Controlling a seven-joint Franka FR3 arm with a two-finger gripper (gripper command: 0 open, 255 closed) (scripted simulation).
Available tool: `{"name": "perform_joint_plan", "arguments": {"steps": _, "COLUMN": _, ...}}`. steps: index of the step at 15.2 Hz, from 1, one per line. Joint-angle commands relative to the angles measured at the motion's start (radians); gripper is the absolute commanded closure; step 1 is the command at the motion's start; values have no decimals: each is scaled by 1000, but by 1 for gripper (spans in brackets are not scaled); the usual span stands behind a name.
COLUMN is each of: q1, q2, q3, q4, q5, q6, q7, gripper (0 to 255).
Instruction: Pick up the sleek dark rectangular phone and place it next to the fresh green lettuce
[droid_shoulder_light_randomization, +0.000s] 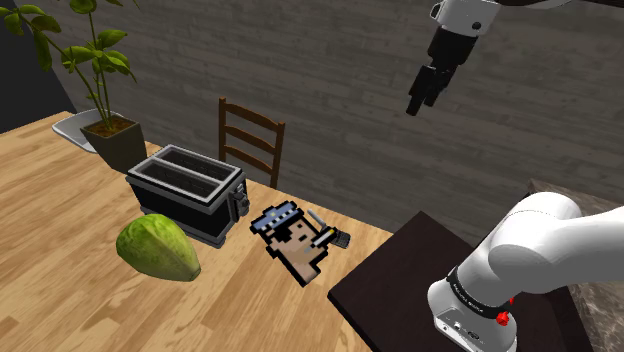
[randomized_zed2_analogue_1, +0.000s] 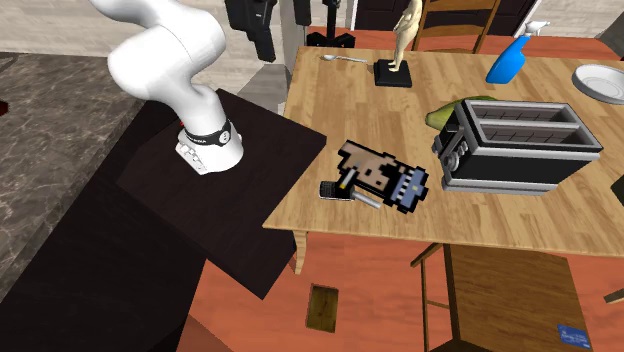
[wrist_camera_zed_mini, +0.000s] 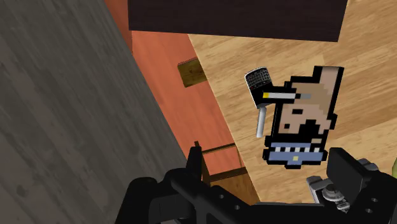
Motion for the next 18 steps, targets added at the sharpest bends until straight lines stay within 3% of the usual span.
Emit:
{"name": "perform_joint_plan", "arguments": {"steps": 1, "q1": 0, "q2": 0, "q3": 0, "q4": 0, "q5": 0, "q6": 0, "q7": 0, "gripper": 0}}
{"name": "perform_joint_plan", "arguments": {"steps": 10, "q1": 28, "q2": 4, "q3": 38, "q4": -293, "q5": 17, "q6": 286, "q7": 11, "gripper": 0}}
{"name": "perform_joint_plan", "arguments": {"steps": 18, "q1": 62, "q2": 125, "q3": 76, "q4": -483, "q5": 40, "q6": 588, "q7": 21, "gripper": 0}}
